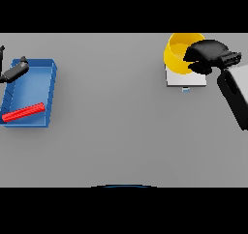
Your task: Pick up the red beaker and tilt it to pour out 1 green nut into yellow bowl. Pick up the yellow bowl and place it on the metallic measuring scale.
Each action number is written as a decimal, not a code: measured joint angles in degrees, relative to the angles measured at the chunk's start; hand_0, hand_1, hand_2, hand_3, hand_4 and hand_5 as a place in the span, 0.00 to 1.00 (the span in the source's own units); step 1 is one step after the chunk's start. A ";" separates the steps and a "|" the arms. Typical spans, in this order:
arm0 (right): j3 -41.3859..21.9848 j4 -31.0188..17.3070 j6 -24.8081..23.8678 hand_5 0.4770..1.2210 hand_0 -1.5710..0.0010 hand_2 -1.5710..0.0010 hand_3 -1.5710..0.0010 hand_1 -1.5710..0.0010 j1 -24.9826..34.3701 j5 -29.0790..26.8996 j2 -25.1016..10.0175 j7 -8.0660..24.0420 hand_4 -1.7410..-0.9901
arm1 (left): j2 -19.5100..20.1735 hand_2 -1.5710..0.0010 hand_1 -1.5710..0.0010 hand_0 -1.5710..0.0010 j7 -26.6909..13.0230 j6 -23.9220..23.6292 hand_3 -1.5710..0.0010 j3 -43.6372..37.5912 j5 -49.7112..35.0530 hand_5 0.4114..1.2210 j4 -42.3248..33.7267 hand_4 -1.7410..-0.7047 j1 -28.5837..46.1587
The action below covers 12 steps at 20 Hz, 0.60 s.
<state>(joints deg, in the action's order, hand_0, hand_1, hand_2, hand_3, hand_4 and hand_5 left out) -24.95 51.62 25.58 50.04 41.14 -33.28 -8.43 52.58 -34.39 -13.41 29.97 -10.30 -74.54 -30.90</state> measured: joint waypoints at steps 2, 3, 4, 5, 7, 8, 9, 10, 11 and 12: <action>-0.12 -4.44 -1.88 1.00 0.00 0.00 0.20 0.00 0.68 0.34 0.85 0.02 0.02 | -0.19 1.00 1.00 1.00 0.00 -0.45 1.00 0.18 0.18 0.43 -0.37 0.89 0.24; -0.25 -6.90 -2.86 1.00 0.00 0.00 0.17 0.00 1.54 0.67 0.96 -1.34 0.02 | 0.25 1.00 1.00 1.00 0.50 -0.54 1.00 -0.04 0.12 0.43 -0.59 0.89 0.70; -0.50 -8.96 -3.98 1.00 0.00 0.00 0.13 0.00 1.86 1.02 1.52 -1.59 0.02 | -0.14 1.00 1.00 1.00 0.10 -0.74 1.00 0.07 0.22 0.43 -0.31 0.89 0.50; -0.67 -10.60 -5.25 1.00 0.00 0.00 0.12 0.00 1.92 1.23 2.11 -2.08 0.02 | -0.16 1.00 1.00 1.00 0.15 -0.67 1.00 0.04 0.40 0.42 0.18 0.90 0.22; -0.80 -13.65 -6.89 1.00 0.00 0.00 0.09 0.01 2.68 1.44 3.12 -2.26 0.02 | -0.36 1.00 1.00 1.00 0.48 -0.13 1.00 0.09 0.45 0.41 0.98 0.91 -0.24; -1.00 -14.85 -7.81 1.00 0.00 0.00 0.07 0.02 3.21 1.68 3.70 -2.24 0.02 | -0.41 1.00 1.00 1.00 0.59 -0.20 1.00 0.25 0.45 0.40 0.71 0.91 0.06; -0.98 -16.06 -8.05 1.00 0.00 0.00 0.06 0.03 3.40 1.43 3.83 -2.83 0.02 | -0.05 1.00 1.00 1.00 0.66 -0.12 1.00 0.10 0.29 0.40 0.45 0.91 0.32; -1.00 -17.66 -8.95 1.00 0.00 0.00 0.05 0.05 3.72 1.46 4.12 -3.09 0.02 | 0.03 1.00 1.00 1.00 0.49 -0.15 1.00 -0.16 0.24 0.39 0.35 0.91 -0.28; -1.25 -19.09 -9.57 1.00 0.00 0.00 0.05 0.05 3.84 1.59 5.06 -2.16 0.02 | -0.18 1.00 1.00 1.00 0.74 -0.15 1.00 -0.05 0.15 0.39 0.38 0.91 -0.04; -1.18 -19.78 -9.47 1.00 0.00 0.00 0.04 0.06 3.90 1.18 5.15 -2.82 0.02 | -0.08 1.00 1.00 1.00 0.54 -0.13 1.00 0.13 0.37 0.39 0.14 0.90 -0.09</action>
<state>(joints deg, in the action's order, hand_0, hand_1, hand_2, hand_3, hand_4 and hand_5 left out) -26.14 31.84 16.11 53.94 42.32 -28.13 -11.25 52.50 -33.84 -13.54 30.10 -9.92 -74.40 -30.99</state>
